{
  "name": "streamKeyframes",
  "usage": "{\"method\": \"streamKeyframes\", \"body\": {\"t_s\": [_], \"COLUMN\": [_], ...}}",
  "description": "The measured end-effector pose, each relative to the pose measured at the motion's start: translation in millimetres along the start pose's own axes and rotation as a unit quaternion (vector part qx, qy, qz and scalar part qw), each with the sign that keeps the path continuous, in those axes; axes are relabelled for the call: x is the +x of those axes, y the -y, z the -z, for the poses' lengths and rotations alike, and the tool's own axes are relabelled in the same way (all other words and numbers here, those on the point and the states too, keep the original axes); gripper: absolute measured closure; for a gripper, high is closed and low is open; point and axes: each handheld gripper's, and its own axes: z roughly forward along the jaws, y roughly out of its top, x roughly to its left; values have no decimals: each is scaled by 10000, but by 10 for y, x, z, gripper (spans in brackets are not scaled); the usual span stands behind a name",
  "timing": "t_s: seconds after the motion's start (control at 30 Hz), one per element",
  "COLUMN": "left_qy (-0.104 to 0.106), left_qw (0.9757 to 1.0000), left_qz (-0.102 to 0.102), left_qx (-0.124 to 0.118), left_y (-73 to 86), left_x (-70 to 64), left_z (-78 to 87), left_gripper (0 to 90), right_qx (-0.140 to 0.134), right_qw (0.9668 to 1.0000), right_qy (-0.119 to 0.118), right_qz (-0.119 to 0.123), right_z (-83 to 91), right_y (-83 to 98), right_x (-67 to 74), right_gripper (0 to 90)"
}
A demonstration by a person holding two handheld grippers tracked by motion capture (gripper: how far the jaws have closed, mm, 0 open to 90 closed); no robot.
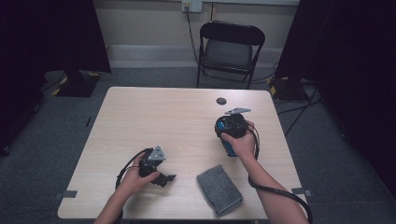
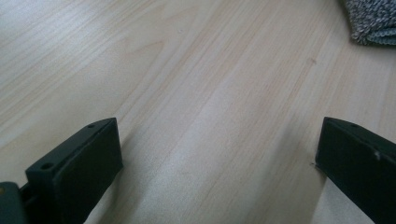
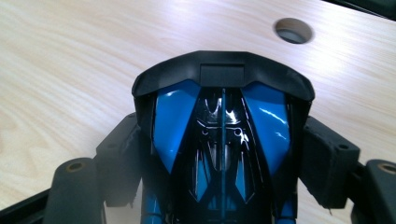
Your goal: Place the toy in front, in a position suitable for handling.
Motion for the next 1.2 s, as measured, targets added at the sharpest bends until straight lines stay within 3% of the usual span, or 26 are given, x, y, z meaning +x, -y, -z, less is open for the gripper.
{"method": "streamKeyframes", "body": {"t_s": [0.13, 0.27, 0.37, 0.5, 0.7, 0.87, 1.03, 1.2], "left_qy": [4, 6, 4, 1, 6, 14, 15, 15], "left_qw": [10000, 10000, 10000, 10000, 10000, 10000, 10000, 10000], "left_qz": [-6, 6, 11, 0, -7, -14, -16, -14], "left_qx": [19, 12, -9, 1, -8, -12, -13, -12], "left_y": [-1, -1, 0, 0, 2, 1, 2, 2], "left_x": [1, 0, -1, 0, 2, 4, 4, 4], "left_z": [3, 2, -1, 0, 0, -1, -1, -1], "left_gripper": [0, 0, 0, 0, 0, 0, 0, 0], "right_qx": [92, 125, 180, 212, 347, 397, 458, 511], "right_qw": [9996, 9993, 9981, 9973, 9949, 9916, 9904, 9907], "right_qy": [-59, -127, -356, -469, -671, -818, -856, -903], "right_qz": [269, 325, 477, 516, 661, 919, 980, 885], "right_z": [-90, -168, -301, -385, -571, -695, -779, -888], "right_y": [-59, -96, -123, -123, -132, -181, -194, -159], "right_x": [64, 94, 131, 148, 172, 211, 244, 249], "right_gripper": [256, 256, 255, 255, 255, 254, 254, 252]}}
